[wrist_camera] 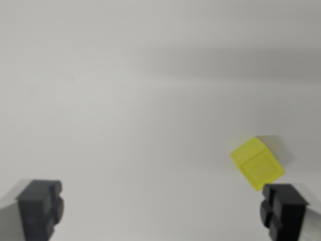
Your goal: Pick yellow cube
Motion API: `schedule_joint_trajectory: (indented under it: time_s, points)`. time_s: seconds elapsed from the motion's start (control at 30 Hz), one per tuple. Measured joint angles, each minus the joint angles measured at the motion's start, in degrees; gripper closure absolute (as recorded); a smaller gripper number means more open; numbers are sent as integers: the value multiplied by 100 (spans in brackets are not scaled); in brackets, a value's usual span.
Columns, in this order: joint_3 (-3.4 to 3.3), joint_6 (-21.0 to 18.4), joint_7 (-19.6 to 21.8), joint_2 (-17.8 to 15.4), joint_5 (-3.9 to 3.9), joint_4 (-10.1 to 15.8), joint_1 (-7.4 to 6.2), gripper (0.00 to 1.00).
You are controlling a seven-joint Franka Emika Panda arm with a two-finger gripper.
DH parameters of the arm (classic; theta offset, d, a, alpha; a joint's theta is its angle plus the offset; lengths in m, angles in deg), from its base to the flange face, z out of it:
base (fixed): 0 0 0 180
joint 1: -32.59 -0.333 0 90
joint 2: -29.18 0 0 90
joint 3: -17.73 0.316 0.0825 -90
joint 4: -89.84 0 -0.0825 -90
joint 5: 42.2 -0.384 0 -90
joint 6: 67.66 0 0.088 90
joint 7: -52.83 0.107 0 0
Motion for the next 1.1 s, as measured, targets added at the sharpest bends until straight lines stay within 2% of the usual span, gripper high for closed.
schedule_joint_trajectory:
  time_s: [1.1]
  points:
    - [0,709,-1116,69,-28,738,293,0]
